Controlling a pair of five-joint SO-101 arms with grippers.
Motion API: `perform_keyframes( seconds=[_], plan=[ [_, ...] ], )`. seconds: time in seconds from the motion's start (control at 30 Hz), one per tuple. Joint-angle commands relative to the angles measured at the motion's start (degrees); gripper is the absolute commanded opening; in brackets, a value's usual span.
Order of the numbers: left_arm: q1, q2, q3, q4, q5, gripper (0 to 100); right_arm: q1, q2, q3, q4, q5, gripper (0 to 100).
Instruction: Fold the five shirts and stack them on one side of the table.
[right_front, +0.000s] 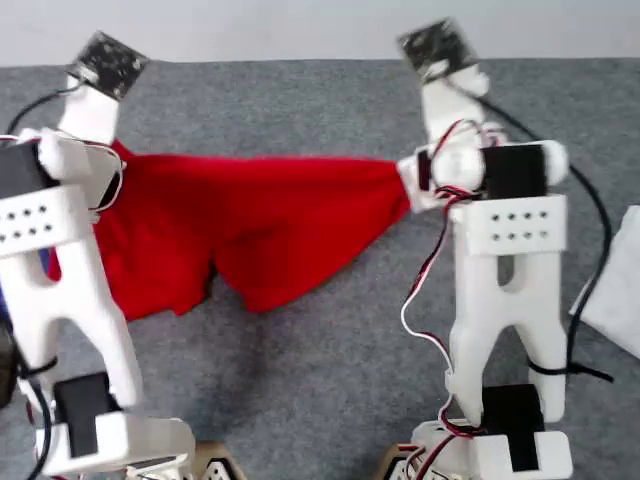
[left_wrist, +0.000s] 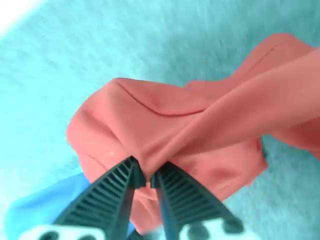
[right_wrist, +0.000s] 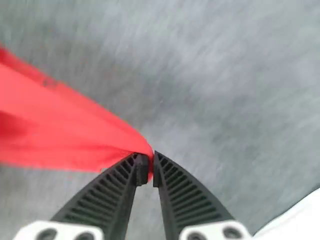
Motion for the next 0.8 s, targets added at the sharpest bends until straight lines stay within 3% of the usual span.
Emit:
perform_keyframes(
  seconds=[0.0,0.77],
  plan=[
    [1.1,-5.9,-3.9,0.5,3.9,1,2.6,-3.0,-9.8,-1.9,0.5,0.9],
    [5.3,-21.5,-9.6,-4.0,12.0,1,10.7,-3.1,-41.2,-1.0,4.4,0.8]
  ],
)
